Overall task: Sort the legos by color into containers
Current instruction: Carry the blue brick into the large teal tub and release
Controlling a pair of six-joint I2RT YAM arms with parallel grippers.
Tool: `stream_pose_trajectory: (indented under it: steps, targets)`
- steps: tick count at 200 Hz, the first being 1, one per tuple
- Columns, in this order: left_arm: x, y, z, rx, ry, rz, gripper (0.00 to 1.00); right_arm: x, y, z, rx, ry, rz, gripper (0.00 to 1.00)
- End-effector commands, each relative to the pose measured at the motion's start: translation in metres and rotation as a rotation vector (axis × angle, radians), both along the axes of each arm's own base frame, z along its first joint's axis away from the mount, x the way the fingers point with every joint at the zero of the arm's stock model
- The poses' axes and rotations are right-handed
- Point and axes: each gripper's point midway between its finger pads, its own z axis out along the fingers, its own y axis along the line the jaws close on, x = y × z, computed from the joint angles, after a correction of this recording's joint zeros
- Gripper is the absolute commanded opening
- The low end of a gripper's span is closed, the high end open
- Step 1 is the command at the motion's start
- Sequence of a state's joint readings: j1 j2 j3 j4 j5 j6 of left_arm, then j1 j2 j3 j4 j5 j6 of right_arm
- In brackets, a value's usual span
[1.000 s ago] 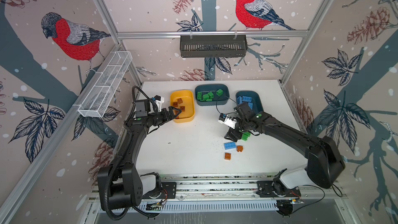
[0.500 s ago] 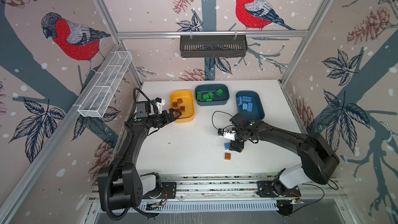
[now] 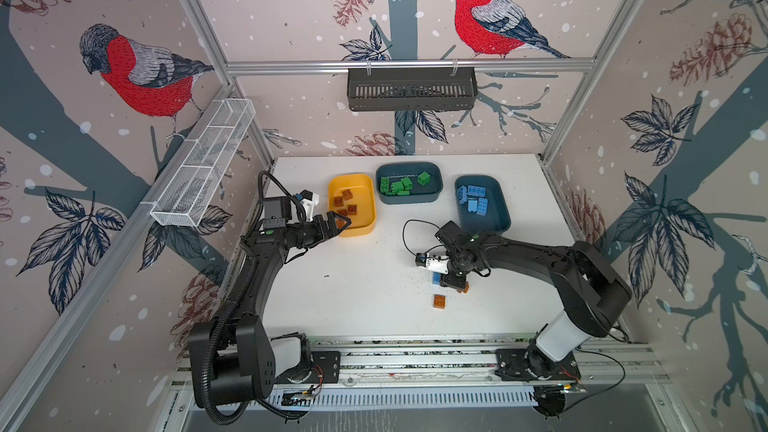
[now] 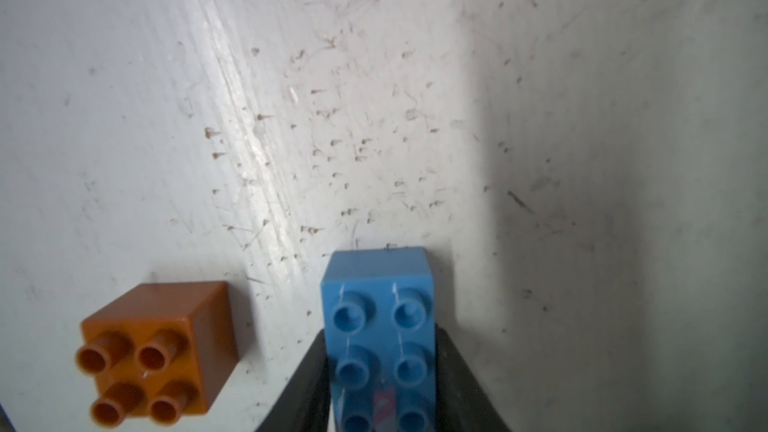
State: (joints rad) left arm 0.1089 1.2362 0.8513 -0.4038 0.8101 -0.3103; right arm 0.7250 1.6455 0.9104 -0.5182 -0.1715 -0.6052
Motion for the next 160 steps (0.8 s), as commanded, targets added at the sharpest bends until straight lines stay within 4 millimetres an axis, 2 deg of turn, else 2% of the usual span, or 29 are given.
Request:
stream_pose_trajectory:
  steps: [1,21,35,68,95,108,120,160]
  targets:
    - [-0.002,-0.002,0.001,0.006,-0.016,-0.017,0.97,0.001,0.002,0.007,0.006,0.004,0.002,0.27]
    - [-0.002,-0.002,0.001,0.003,-0.017,-0.018,0.97,0.016,0.004,0.028,0.05,-0.023,-0.042,0.25]
    - [-0.001,-0.003,0.002,0.0,-0.021,-0.02,0.97,0.038,-0.004,0.047,0.084,-0.063,-0.113,0.25]
    - [0.001,-0.004,0.005,-0.029,-0.03,-0.015,0.97,0.099,-0.042,0.095,0.176,-0.187,-0.31,0.24]
    - [0.005,-0.006,0.009,-0.047,-0.04,-0.015,0.97,0.146,-0.082,0.119,0.156,-0.277,-0.447,0.25]
    - [0.007,-0.006,0.01,-0.046,-0.043,-0.015,0.97,0.162,-0.1,0.122,0.135,-0.291,-0.506,0.24]
    - [0.008,-0.006,0.011,-0.046,-0.043,-0.014,0.97,0.172,-0.109,0.123,0.121,-0.305,-0.526,0.25]
    - [0.011,-0.006,0.011,-0.048,-0.041,-0.009,0.97,0.192,-0.121,0.092,0.043,-0.28,-0.556,0.26]
